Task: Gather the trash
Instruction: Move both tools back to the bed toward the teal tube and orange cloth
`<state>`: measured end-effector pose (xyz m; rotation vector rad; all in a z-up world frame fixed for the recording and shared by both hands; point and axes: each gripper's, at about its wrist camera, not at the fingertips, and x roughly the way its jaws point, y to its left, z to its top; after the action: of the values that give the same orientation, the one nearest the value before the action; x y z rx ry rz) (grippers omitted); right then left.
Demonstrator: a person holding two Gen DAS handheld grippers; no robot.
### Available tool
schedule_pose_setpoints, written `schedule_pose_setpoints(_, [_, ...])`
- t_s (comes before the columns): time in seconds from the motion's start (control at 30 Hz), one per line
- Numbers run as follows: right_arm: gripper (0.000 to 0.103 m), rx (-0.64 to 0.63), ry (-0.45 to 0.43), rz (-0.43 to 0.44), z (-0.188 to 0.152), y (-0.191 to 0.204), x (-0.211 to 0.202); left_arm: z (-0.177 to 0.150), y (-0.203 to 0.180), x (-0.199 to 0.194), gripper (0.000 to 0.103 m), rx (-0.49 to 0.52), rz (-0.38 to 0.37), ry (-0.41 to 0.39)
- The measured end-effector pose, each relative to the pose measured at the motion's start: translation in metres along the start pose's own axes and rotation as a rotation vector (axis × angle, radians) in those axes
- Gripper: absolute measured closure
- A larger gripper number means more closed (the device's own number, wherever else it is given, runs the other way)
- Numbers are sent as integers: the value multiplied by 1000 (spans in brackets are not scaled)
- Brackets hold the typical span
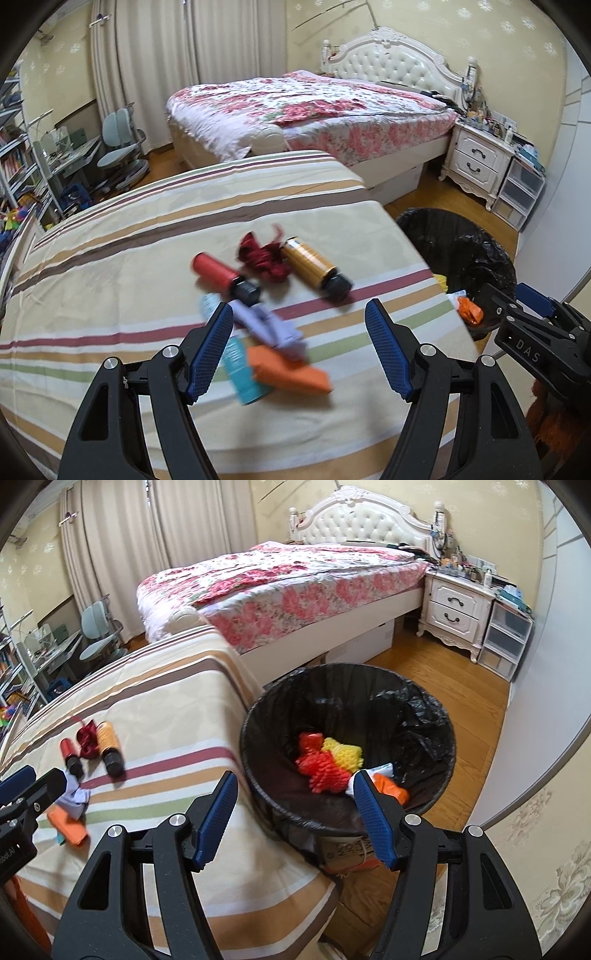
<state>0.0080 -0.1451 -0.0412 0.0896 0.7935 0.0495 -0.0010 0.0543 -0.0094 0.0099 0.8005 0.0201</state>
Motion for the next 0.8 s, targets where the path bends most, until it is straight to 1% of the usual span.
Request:
schedule_pose_setpoints(0.1, [40, -28, 4, 14, -5, 13, -3, -9, 18, -5, 31, -19, 30, 3])
schedule_pose_setpoints(0.23, [39, -51, 7, 35, -10, 27, -7, -23, 43, -4, 31, -58, 74, 28])
schedule_pose_setpoints(0.37, [39, -75, 13, 47, -16, 40, -7, -33, 61, 0, 31, -97, 101, 53])
schedule_pose_setpoints(0.53, [39, -88, 23, 53, -20, 48, -6, -38, 67, 6, 31, -102, 107, 71])
schedule_pose_setpoints(0.8, [39, -88, 38, 52, -19, 52, 0, -31, 69, 22, 31, -116, 106, 92])
